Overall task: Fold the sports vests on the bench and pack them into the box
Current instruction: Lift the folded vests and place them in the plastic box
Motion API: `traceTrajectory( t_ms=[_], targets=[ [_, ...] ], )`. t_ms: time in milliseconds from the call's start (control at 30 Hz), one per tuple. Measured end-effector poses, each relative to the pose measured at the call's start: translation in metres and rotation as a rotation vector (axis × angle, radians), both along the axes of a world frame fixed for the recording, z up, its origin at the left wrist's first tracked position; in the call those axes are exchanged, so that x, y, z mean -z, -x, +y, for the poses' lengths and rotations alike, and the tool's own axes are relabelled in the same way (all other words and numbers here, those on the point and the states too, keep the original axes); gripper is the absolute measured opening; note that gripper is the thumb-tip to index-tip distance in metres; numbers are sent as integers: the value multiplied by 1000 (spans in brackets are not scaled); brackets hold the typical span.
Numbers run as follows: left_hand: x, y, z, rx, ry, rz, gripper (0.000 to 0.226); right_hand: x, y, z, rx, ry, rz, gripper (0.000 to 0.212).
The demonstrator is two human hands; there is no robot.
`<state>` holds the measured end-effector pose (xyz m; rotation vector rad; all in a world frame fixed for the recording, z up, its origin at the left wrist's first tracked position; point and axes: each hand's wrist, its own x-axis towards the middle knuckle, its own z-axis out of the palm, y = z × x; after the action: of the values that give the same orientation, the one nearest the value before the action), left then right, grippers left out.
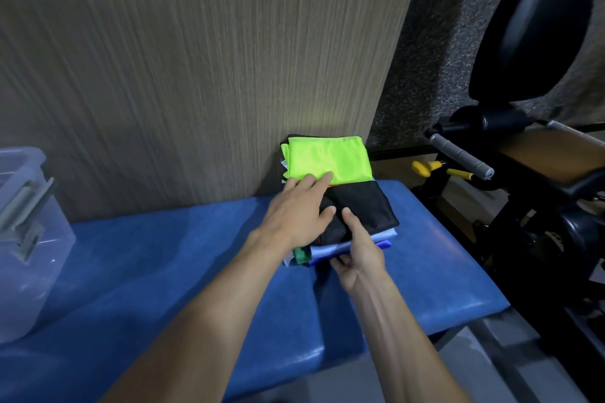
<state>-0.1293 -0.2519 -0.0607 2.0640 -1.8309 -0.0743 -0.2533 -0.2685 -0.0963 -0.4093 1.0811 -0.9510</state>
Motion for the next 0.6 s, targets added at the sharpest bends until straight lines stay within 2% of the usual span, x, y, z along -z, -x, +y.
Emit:
traceTrajectory(
  t_ms=[67,167,267,400,600],
  targets=[
    [-15,1,-9,-25,-31,-216,56,1,-2,-1,35,-24,-14,56],
    [-31,1,-25,-21,45,-495,42,0,-3,-3,80,-53,-30,59],
    [-29,-7,-42,43,23,-602,53,0,-3,-5,87,-66,-11,60],
    [-27,-19,-58,83,-45,-544,56,1,-3,-12,96,-82,3,54],
    [-26,-27,-79,130,-158,-295,60,5,7,-18,59,-65,23,50]
  ],
)
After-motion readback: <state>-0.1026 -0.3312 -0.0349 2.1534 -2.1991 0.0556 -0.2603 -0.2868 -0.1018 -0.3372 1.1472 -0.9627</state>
